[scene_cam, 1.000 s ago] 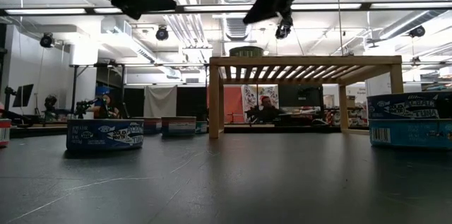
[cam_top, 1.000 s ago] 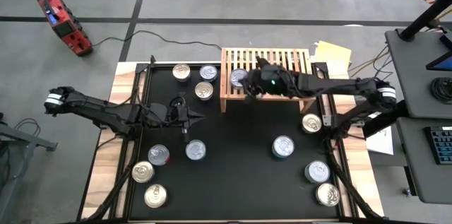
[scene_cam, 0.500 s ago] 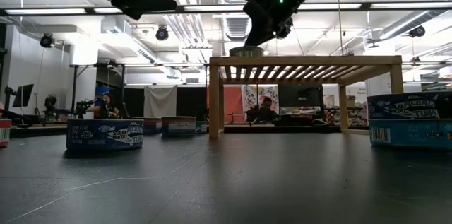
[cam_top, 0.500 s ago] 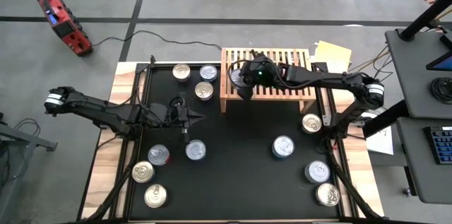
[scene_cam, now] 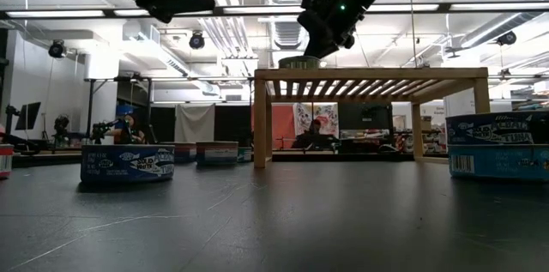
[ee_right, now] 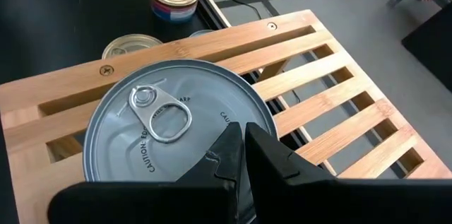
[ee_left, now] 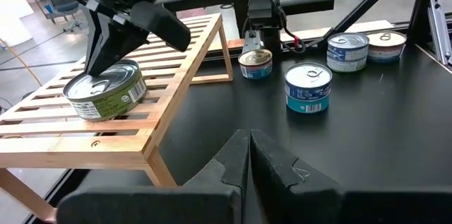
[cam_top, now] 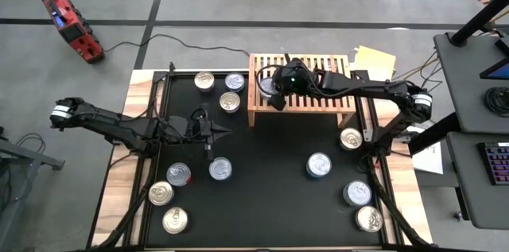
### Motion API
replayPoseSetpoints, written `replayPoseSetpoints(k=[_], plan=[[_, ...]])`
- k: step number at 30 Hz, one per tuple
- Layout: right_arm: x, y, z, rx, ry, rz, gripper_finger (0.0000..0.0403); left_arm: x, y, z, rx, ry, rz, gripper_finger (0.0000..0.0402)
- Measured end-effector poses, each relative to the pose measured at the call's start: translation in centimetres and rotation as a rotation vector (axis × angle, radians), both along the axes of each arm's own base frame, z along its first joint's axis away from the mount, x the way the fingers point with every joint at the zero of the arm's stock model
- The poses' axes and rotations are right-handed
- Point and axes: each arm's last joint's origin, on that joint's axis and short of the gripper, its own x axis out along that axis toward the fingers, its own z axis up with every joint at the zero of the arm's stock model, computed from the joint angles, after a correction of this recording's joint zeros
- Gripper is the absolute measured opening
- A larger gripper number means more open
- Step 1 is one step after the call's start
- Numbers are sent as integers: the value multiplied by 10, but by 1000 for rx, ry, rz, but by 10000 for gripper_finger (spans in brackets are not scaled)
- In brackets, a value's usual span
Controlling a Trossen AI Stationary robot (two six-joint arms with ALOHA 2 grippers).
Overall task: Stack canned seafood by type on shelf
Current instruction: Put the green tuna can on the shelf
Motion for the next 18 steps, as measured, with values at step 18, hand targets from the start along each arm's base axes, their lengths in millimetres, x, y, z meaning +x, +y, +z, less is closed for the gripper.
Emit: replayPoseSetpoints(k=[18], plan=[[-6, -13, -1, -22, 17, -74, 12, 0, 0, 0, 0, 1, 0, 1]])
